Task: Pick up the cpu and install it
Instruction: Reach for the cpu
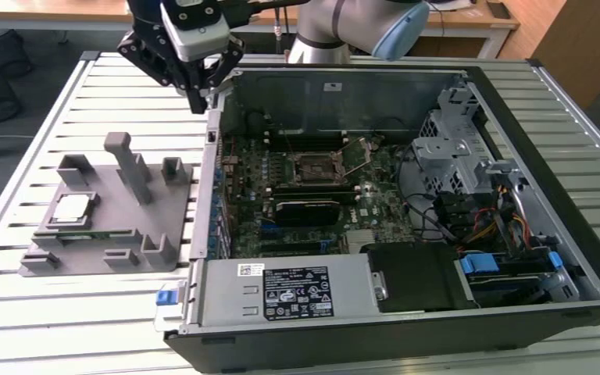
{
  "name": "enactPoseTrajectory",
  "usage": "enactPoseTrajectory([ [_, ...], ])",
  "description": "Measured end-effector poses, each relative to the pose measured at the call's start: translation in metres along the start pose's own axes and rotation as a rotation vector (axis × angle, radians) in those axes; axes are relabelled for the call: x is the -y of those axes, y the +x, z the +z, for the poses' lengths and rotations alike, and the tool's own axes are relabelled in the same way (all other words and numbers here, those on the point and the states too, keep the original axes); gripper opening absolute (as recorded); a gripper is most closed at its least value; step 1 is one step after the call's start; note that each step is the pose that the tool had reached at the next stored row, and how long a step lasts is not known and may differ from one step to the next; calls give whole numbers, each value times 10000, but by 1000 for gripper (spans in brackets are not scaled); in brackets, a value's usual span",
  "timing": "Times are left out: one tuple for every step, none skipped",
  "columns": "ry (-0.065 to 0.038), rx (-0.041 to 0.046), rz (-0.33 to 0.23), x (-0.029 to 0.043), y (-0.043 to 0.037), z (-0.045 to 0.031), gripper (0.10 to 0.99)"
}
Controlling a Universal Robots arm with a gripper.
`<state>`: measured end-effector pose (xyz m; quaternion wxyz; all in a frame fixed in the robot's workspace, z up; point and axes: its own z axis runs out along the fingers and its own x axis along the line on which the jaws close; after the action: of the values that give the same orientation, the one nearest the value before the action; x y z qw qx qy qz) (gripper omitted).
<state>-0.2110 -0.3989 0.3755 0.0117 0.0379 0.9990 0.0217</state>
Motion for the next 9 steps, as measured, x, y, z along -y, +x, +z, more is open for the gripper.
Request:
enactPoseTrajectory([
  [1,0,1,0,3,1,106],
  [0,-1,0,1,6,2,106],
  [1,-1,0,1,10,3,106],
  [1,-2,0,1,13,4,106],
  [1,-2,0,2,16,5,106],
  [1,-3,0,2,19,7,106],
  [1,-3,0,2,22,8,106],
  [1,-3,0,2,25,9,106],
  [1,-4,0,3,28,10,106],
])
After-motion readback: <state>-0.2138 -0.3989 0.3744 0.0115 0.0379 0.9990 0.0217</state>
